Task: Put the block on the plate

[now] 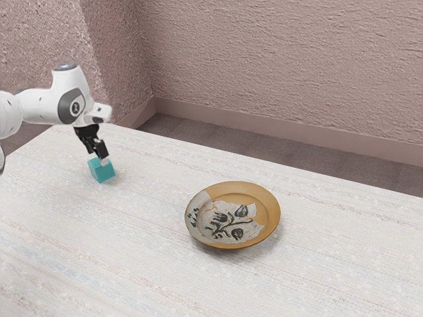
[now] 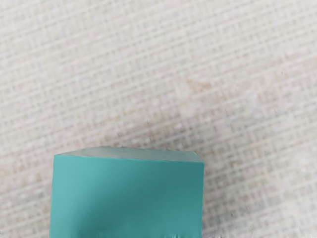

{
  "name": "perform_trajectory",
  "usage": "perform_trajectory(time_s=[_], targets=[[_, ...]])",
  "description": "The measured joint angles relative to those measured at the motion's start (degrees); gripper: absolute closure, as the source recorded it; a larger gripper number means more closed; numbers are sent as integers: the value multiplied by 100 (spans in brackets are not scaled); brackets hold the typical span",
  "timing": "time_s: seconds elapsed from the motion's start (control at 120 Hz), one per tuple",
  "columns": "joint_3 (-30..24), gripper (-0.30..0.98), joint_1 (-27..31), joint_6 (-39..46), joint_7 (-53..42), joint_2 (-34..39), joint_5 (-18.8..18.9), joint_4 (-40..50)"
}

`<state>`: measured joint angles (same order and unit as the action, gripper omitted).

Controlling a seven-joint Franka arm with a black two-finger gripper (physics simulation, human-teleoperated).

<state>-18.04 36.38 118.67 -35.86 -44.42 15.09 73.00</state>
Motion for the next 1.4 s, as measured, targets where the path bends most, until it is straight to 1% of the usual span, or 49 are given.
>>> perform_trajectory(time_s=[0.292, 0.85, 0.933, 1.225, 1.4], targets=[[33, 0, -22, 231, -217, -132, 30, 2], [90, 1, 27, 309, -238, -339, 2, -2], [90, 4, 28, 311, -217, -358, -11, -6], [104, 25, 70, 344, -136, -389, -28, -20], [105, 28, 75, 378, -93, -357, -25, -13]])
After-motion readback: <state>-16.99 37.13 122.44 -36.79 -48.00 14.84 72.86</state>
